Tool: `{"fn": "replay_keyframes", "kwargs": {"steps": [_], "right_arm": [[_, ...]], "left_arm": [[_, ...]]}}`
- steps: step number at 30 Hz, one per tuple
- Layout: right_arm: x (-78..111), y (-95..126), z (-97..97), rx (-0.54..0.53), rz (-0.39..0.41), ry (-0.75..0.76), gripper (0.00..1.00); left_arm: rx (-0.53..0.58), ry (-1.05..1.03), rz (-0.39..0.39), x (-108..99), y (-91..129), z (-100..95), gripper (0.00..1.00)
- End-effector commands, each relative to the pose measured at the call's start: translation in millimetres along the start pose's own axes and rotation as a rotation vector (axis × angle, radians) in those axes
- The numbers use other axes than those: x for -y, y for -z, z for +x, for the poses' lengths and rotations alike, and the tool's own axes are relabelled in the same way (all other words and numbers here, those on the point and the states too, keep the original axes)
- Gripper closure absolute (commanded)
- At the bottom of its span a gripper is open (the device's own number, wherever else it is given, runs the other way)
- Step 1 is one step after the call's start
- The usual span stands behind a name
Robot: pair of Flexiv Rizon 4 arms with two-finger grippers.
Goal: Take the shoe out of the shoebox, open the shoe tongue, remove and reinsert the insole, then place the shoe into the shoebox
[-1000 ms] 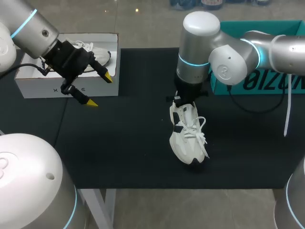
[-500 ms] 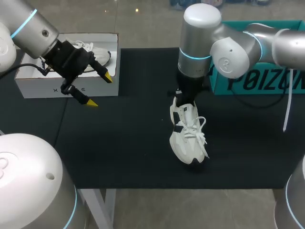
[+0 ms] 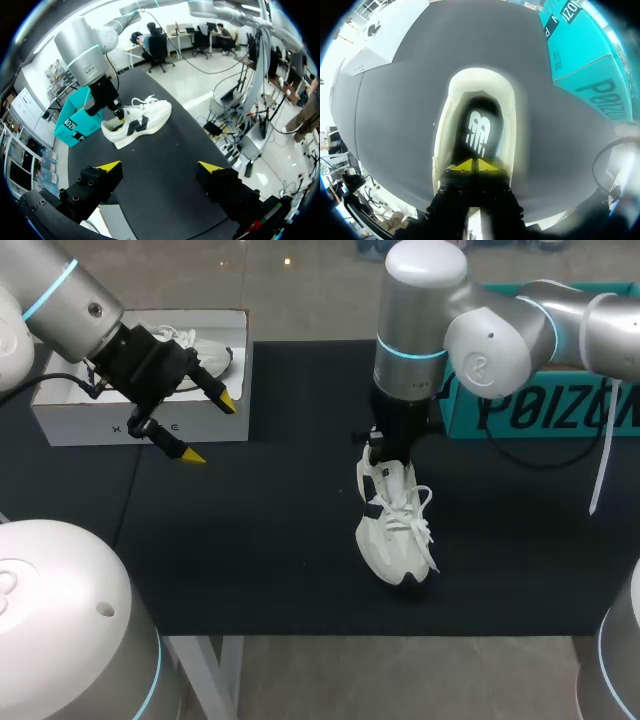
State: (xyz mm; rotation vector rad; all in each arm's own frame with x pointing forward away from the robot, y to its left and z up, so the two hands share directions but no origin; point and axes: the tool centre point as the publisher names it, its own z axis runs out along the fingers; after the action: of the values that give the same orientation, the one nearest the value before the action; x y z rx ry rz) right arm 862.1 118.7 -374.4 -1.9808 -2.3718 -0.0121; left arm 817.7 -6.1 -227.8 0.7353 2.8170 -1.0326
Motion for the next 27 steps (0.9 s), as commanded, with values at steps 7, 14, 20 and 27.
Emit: {"fn": "replay_keyframes", "kwargs": {"steps": [7,14,20,27], "right_arm": [[-10.0,-6.1,6.1,-0.029,-0.009,-0.002,0.00],[-19.5,16.3,6.3,-0.039,-0.058,0.014,0.00],[-24.2,42.1,3.8,-0.041,-0.116,0.018,0.00],[-8.7,84.1,-0.8,-0.034,-0.179,0.020,0.00]], "left_arm": [[-0.002,0.000,-0.003,0.1,0.2,-0.3,0.00],[-0.002,0.000,-0.003,0.1,0.2,-0.3,0.00],[-0.002,0.000,-0.003,0.1,0.2,-0.3,0.00],[-0.002,0.000,-0.003,0.1,0.2,-0.3,0.00]]}}
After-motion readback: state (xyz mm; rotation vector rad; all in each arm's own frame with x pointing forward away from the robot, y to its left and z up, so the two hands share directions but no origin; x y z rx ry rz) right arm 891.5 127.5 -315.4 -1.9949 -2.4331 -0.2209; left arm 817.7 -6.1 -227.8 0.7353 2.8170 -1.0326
